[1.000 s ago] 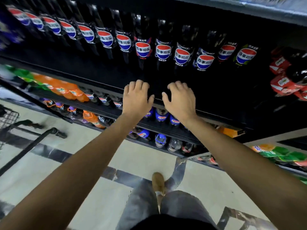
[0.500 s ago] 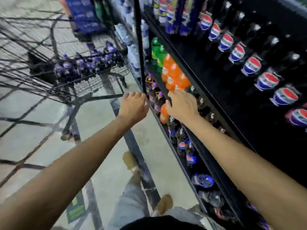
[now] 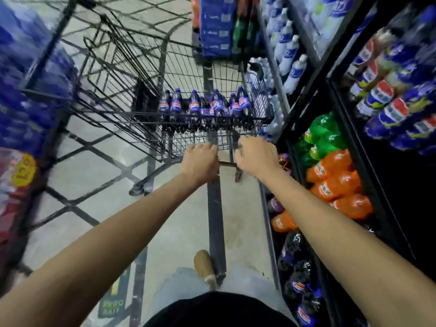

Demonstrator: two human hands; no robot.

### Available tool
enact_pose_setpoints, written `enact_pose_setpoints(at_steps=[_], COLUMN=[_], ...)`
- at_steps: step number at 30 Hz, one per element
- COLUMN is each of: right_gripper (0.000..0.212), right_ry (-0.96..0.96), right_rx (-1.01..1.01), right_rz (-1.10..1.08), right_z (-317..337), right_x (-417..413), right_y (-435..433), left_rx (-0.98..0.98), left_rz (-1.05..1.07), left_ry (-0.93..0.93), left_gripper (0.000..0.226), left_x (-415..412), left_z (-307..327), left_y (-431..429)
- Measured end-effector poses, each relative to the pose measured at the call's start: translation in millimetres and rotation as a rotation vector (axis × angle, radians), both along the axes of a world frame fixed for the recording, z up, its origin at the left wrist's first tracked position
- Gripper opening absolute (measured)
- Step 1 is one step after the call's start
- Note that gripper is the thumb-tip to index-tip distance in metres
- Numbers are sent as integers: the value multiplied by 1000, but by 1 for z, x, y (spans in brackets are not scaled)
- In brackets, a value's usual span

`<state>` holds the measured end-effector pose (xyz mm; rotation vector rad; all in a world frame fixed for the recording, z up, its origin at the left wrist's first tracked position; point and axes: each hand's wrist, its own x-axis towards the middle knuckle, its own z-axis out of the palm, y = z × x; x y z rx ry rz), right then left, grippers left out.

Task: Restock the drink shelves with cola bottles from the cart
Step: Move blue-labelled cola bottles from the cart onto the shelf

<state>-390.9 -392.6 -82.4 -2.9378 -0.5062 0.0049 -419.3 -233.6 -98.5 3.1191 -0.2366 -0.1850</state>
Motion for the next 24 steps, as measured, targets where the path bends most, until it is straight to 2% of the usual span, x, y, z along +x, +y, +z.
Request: enact_pose_setpoints(at_steps=[5,8,10,15,18,24], right_gripper=[18,26,18,11,14,14], right_ry=[38,55,65,138,238,344], right_rx=[8,-2,-17,-16,-40,-80], right_rz=[69,107,146,199,278,388], right_z=[1,-5,-11,-21,-29,-54], right_x=[72,123,160,253,298,359], right_y=[28,39,45,60,71,101], left_rx=[9,11,19,-4,21,-27], left_rz=[17,37,65,179,266,434], left_ry=[-25,-13,-5,115,213,329], left_gripper=[31,32,32,36,39,43], left_x=[73,120,155,238,277,315], left_z=[5,1,-4,-17,-25,-45], left_y=[25,35,42,54,62,89])
